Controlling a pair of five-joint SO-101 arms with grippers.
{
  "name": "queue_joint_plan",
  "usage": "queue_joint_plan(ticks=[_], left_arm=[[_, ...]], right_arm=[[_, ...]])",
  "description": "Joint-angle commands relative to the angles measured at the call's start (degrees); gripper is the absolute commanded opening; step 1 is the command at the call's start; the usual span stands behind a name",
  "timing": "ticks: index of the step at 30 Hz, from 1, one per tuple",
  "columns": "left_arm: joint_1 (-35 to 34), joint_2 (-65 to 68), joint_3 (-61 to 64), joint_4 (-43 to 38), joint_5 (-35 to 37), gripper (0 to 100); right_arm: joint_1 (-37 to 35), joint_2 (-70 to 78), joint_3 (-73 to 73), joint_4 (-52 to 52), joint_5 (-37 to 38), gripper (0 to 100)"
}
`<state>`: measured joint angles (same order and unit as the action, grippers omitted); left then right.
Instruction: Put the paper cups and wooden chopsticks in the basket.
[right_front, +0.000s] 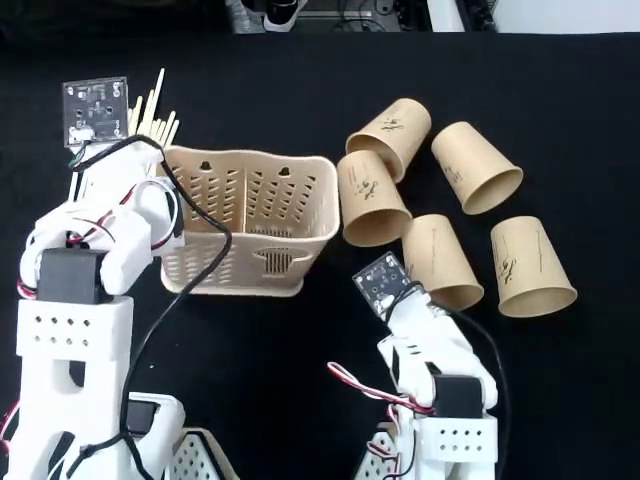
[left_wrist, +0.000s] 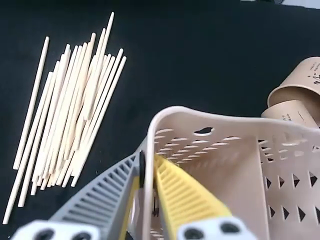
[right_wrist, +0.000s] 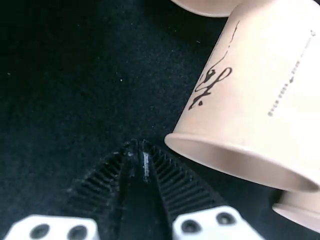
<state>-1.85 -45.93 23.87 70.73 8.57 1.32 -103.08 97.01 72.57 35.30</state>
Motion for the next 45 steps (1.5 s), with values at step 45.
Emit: queue_joint_plan(ticks=[45], left_arm=[[-25.45,-45.89,19.21,11.69,-14.24,5]], right_arm=[[-4.57,44.62,-39.87,-18.29,19.43,21.6]])
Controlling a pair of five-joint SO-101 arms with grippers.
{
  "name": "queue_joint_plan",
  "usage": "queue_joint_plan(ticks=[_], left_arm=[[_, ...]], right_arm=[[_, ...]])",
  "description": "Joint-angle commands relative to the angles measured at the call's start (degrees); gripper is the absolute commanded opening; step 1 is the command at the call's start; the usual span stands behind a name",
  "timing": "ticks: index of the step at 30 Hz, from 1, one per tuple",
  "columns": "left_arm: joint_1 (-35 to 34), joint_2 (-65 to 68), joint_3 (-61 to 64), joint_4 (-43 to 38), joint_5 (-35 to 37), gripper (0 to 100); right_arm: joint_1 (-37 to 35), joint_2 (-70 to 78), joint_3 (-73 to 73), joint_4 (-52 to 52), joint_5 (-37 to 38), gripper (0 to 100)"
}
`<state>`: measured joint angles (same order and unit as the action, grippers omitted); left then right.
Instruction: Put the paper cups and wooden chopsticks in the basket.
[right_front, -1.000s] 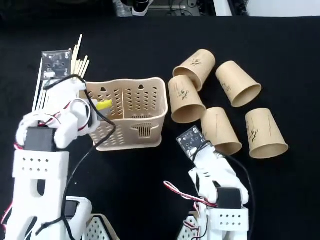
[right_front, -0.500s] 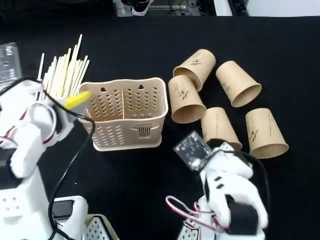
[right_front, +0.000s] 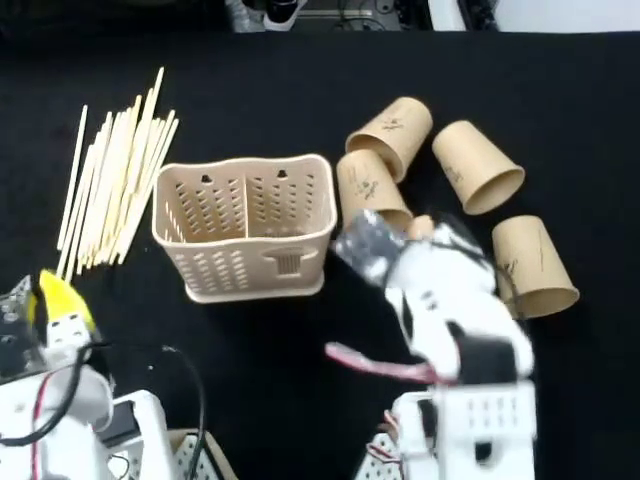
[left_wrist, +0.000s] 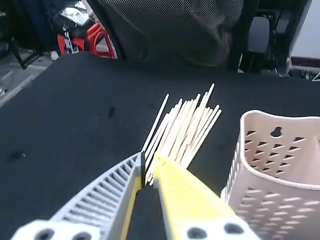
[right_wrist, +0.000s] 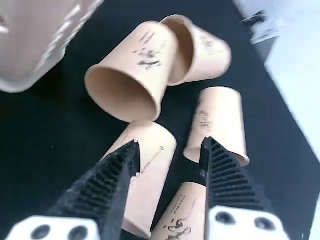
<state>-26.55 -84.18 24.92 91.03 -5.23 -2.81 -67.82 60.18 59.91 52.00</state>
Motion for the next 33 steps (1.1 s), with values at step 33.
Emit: queue_joint_plan(ticks=[33], left_arm=[[-0.31,-20.40,68.00,-22.68,-0.97,6]], right_arm=[[-1.93,40.75,-2.51,-44.84,-4.31,1.1]])
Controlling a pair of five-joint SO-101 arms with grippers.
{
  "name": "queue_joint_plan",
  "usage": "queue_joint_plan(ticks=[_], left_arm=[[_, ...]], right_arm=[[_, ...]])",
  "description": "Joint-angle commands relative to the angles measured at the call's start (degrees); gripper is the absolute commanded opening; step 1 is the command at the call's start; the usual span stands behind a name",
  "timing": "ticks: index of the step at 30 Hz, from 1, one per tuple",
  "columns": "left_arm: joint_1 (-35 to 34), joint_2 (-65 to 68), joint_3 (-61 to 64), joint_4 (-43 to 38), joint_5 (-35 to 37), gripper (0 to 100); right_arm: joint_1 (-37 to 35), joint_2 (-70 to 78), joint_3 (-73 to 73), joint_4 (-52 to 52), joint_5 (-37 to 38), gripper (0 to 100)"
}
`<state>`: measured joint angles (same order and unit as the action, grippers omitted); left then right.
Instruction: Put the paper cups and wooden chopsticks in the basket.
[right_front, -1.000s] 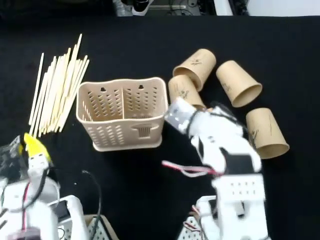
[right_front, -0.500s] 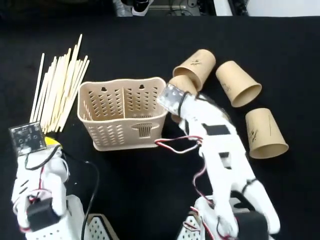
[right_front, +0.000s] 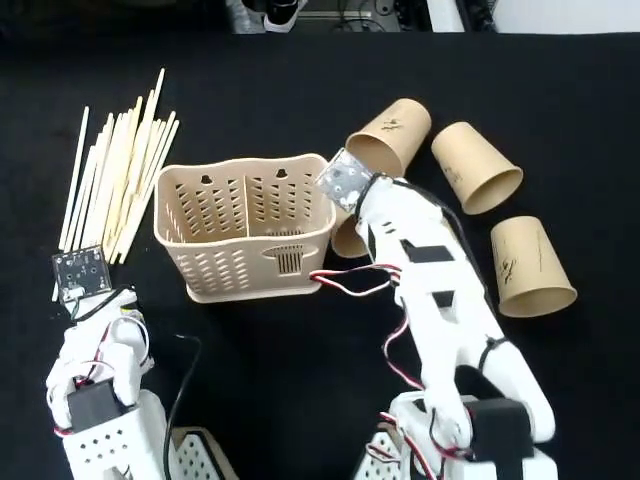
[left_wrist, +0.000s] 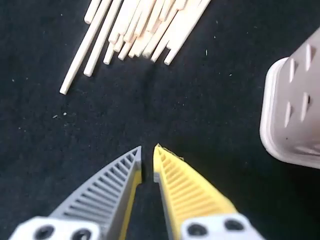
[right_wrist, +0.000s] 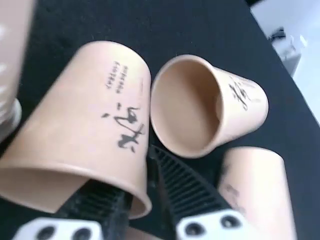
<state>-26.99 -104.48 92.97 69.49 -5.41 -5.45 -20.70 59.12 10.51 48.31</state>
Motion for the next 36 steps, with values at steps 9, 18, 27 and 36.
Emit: queue_joint_plan(ticks=[9,18,27,36], left_arm=[[0.13,-0.09,1.71,-1.49,-7.91,6],[0.13,-0.09,4.35,-6.15,-9.93,5],[0.13,-0.09,4.35,-6.24,-9.93,5],[0.13,-0.09,4.35,-6.24,-9.93,5]], right_arm=[[0.70,-36.88,-5.41,33.23,-5.10,1.1],[4.48,-46.81,-32.92,64.18,-17.58,1.1],[-1.23,-30.11,-73.54,84.57,-28.75,1.1],[-12.92,-6.11,-84.62,90.73,-28.92,1.1]])
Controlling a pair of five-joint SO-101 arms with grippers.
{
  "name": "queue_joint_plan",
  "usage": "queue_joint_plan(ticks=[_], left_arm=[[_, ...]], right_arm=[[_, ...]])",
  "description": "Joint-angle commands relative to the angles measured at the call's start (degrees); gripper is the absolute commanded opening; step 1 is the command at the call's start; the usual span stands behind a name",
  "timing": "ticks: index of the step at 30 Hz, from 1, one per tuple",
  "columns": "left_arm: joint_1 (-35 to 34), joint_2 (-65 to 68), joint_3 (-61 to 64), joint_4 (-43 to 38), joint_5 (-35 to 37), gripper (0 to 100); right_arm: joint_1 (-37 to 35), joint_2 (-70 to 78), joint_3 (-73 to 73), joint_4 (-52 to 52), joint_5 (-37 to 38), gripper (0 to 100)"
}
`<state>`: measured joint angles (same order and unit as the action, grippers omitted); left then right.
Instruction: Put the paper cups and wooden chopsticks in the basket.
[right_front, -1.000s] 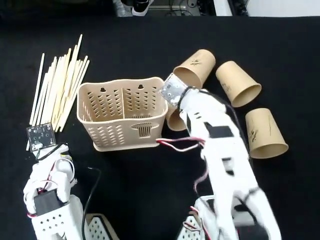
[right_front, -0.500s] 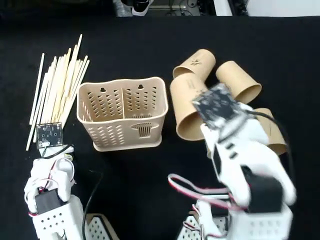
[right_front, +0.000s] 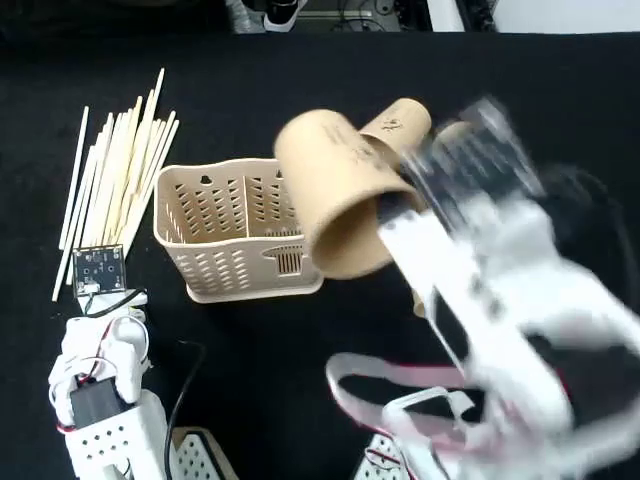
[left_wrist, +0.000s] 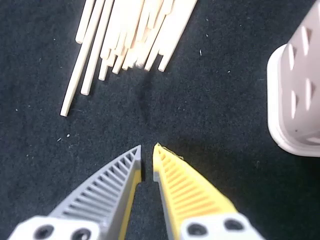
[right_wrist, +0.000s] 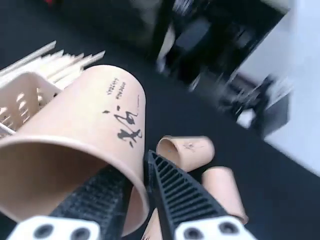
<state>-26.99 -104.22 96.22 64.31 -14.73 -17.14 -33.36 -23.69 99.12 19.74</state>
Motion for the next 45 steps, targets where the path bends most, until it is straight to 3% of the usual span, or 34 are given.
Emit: queue_joint_plan(ticks=[1,12,21,32,37,45], left_arm=[[0.13,-0.35,1.10,-1.05,-0.62,5],[0.13,-0.35,1.10,-1.14,-0.62,6],[0.13,-0.35,1.10,-1.14,-0.62,6],[0.13,-0.35,1.10,-1.14,-0.62,6],[0.13,-0.35,1.10,-1.14,-0.62,6],[0.22,-0.35,1.10,-1.76,-0.62,6]], right_arm=[[-1.05,7.96,-1.45,2.11,-0.26,1.1],[-10.11,9.01,4.97,2.11,-0.53,1.1],[-4.13,16.22,2.07,1.67,-0.09,1.4],[-4.75,24.75,-0.66,-0.44,-0.09,28.9],[-5.36,25.27,-7.78,-2.37,-0.09,30.4],[-15.12,27.38,-16.40,-3.43,-0.44,30.4]])
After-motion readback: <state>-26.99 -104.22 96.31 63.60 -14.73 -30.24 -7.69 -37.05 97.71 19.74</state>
